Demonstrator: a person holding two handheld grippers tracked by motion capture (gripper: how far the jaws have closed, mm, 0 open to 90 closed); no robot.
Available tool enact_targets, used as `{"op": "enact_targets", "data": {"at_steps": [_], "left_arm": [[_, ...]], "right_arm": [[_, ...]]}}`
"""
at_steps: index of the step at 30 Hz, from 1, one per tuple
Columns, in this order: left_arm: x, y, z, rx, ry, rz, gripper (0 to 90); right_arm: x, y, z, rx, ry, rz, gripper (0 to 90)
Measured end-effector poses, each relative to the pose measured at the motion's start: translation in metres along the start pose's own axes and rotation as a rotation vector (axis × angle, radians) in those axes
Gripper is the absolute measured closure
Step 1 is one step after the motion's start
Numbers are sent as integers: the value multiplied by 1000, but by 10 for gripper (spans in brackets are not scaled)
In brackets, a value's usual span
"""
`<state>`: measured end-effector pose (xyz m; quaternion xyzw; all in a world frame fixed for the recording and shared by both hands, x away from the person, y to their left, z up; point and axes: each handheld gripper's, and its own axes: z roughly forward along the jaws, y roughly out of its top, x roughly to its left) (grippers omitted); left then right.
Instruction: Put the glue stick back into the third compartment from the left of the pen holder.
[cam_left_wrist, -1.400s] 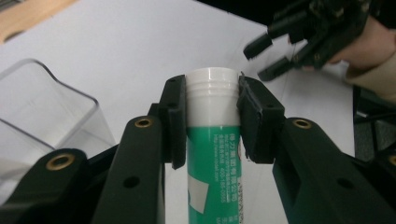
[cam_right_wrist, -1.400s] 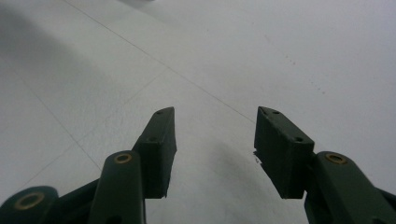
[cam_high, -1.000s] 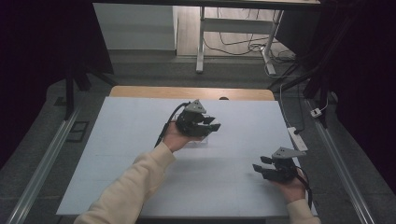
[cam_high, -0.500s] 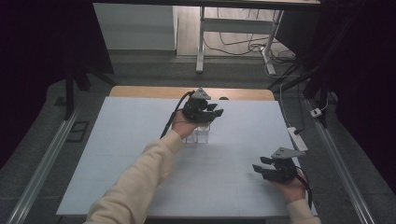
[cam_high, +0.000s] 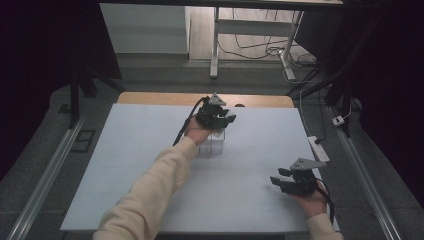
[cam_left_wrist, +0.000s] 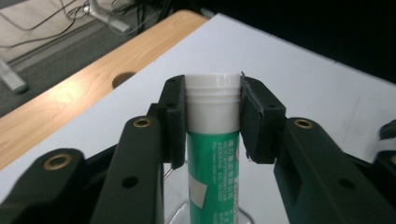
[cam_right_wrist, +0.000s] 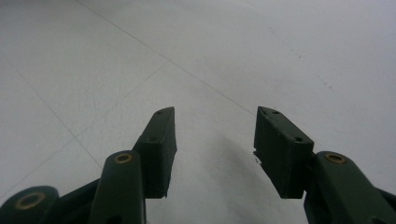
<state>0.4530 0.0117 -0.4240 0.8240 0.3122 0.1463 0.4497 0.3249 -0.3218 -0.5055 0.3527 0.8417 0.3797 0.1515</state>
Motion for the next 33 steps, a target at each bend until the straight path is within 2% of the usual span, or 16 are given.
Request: {"op": "enact_targets", "data": {"at_steps": [2, 3, 5, 11, 16, 20, 25, 29, 33], "left_arm": [[0, -1, 1, 25, 0, -6, 534], [-1, -1, -1, 33, 0, 6, 497], [-3, 0, -4, 39, -1, 16, 456], [-10, 2, -17, 45, -41, 38, 421], [-15, -5, -30, 49, -69, 44, 415], [-13, -14, -46, 42, -92, 48, 418], [-12, -28, -64, 28, -98, 43, 422], [-10, -46, -81, 11, -108, 26, 422], [-7, -65, -98, 3, -95, 16, 421]], "right_arm": [[1, 0, 0, 0, 3, 0, 482], [1, 0, 0, 0, 4, -1, 482], [0, 0, 0, -1, 1, -2, 482], [1, 1, -2, -17, -4, 0, 485], [1, 1, -2, -13, 2, -1, 483], [1, 1, -1, -13, -2, 0, 482], [0, 1, -2, -12, -5, -3, 482], [-1, 1, -2, -18, -4, -3, 481], [-1, 1, -2, -22, 0, -5, 480]]}}
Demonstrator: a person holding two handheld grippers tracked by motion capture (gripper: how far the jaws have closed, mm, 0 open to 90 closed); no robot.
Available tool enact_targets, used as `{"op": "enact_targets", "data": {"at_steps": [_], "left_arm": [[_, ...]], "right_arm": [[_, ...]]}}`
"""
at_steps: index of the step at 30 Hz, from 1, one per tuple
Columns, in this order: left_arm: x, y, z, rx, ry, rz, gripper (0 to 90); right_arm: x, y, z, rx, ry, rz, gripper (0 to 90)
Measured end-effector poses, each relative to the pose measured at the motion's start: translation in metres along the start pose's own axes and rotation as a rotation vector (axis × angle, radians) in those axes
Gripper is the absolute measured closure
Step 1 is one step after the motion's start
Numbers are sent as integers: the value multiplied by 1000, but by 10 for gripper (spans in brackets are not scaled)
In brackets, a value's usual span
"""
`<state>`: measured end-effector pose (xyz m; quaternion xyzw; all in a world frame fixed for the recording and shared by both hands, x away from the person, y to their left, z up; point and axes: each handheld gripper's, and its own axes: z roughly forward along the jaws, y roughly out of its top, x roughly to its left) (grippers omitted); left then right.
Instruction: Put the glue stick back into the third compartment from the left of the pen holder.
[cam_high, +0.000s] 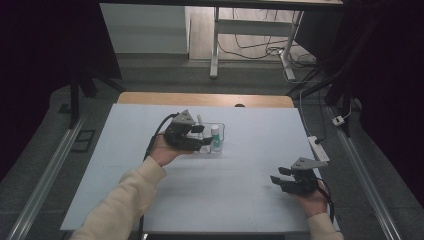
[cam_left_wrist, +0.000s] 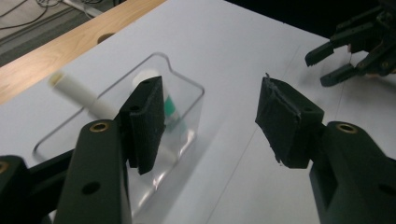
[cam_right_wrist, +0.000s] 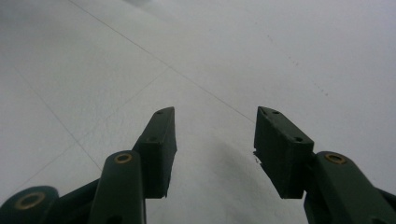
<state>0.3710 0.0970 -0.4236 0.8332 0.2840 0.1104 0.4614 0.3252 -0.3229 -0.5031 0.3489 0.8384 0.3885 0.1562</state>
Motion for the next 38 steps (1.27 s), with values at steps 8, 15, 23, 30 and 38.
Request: {"op": "enact_targets", "data": {"at_steps": [8, 15, 23, 30, 38], "left_arm": [[-5, -38, -36, -16, 49, -17, 416], [-8, -75, -58, 5, 80, -47, 409], [-11, -113, -74, 33, 145, -72, 400], [-9, -140, -79, 45, 144, -128, 397], [-8, -147, -79, 43, 152, -134, 389]], "right_arm": [[-1, 1, -2, -13, 5, 3, 470], [-2, 2, -7, -33, 4, 6, 463], [-1, 3, -7, -44, 14, -11, 456], [-1, 3, -8, -47, 17, -15, 454], [0, 4, -9, -52, 29, -27, 442]]}}
